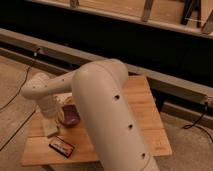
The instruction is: Drag the ceramic bowl in a circle
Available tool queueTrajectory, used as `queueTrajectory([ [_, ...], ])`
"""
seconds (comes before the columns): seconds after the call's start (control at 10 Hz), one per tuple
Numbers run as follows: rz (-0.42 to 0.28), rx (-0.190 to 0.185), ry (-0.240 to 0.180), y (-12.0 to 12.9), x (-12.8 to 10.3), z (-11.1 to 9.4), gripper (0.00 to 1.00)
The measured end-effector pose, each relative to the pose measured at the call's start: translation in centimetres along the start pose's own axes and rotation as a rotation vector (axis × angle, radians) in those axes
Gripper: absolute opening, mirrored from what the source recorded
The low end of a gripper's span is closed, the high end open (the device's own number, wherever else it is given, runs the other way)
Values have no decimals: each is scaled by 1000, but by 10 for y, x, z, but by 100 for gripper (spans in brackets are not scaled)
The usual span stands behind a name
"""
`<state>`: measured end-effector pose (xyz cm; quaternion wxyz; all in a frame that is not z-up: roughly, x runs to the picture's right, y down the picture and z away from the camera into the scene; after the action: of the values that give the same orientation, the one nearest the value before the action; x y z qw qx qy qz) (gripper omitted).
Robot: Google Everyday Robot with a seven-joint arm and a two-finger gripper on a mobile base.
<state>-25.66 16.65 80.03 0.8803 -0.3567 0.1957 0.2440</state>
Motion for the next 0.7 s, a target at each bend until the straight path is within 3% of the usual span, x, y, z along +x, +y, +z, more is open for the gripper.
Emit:
queueTrajectory([
  [0.1, 11, 32, -5, -18, -12, -2, 0],
  [0.3, 83, 127, -12, -79, -30, -14, 0],
  [0.5, 199, 235, -7, -157, -24, -36, 0],
  [0.7, 308, 305, 16, -214, -1, -51, 0],
])
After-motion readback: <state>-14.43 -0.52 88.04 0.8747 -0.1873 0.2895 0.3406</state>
